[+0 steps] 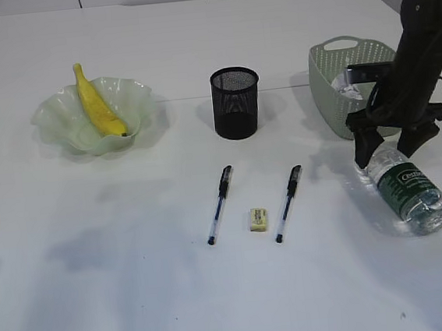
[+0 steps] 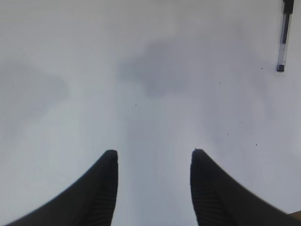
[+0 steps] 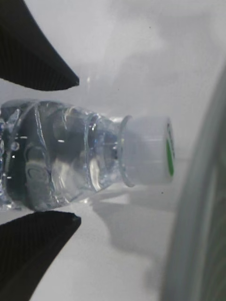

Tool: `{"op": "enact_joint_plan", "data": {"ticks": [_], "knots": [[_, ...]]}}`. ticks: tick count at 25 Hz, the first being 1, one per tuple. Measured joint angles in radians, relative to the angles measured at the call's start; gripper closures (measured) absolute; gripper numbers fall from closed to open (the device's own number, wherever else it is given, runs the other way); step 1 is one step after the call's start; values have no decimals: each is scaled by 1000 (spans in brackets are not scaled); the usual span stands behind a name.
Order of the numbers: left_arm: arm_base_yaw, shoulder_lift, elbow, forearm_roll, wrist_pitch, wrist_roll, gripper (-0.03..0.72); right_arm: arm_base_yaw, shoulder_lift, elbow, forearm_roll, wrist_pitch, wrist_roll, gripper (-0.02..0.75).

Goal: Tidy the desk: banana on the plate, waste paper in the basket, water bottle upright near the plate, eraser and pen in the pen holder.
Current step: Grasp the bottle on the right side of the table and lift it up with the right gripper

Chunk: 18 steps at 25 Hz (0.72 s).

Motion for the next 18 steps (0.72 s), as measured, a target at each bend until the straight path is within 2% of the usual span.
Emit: {"op": "enact_joint_plan", "data": {"ticks": [8, 15, 18], "knots": [[0, 0, 0, 0, 0, 0, 340, 0, 17, -2, 1, 0, 12, 153], [0, 0, 0, -2, 0, 0, 347, 0, 17, -2, 15, 0, 19, 260], [0, 0, 0, -2, 0, 0, 349, 0, 17, -2, 17, 4, 19, 284]]}}
